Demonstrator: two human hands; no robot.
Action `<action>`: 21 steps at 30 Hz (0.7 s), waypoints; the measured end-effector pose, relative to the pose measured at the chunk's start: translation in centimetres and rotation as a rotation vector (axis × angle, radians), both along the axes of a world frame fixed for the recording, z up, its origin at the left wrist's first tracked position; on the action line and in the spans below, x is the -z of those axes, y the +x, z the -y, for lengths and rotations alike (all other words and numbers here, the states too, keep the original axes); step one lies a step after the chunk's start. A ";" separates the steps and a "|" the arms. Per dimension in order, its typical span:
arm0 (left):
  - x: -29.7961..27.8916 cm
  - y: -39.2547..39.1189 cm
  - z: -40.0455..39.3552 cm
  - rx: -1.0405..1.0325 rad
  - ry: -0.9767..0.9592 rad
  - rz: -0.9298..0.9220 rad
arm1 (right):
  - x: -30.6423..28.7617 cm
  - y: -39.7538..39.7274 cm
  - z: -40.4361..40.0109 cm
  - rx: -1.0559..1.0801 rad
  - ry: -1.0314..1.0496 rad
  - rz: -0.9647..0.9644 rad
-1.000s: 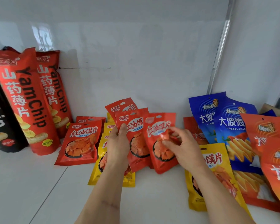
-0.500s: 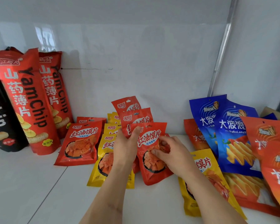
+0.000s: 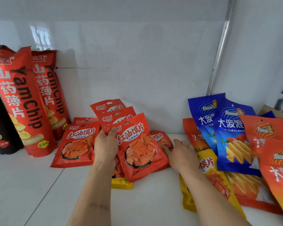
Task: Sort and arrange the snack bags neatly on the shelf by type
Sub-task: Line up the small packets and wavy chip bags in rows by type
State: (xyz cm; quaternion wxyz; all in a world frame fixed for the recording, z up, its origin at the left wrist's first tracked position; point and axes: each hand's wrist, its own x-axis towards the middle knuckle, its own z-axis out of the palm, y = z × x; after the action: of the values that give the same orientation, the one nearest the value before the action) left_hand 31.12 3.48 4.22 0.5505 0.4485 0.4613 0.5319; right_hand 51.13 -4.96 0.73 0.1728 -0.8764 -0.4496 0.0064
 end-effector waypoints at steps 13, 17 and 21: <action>0.3 -1.0 -0.6 0.063 0.003 -0.054 | 0.8 2.2 -1.4 -0.053 0.113 -0.323; 0.5 -0.7 -0.6 0.065 0.005 -0.054 | 0.8 2.5 -1.2 -0.086 0.352 -0.490; 0.5 -0.5 -0.6 0.071 0.005 -0.034 | 0.2 2.5 -0.7 -0.061 0.570 -0.517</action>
State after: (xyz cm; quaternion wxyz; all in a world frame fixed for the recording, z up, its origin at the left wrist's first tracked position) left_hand 30.60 4.07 3.68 0.5599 0.4749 0.4530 0.5058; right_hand 53.63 -4.25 0.56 0.5170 -0.7489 -0.4005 0.1072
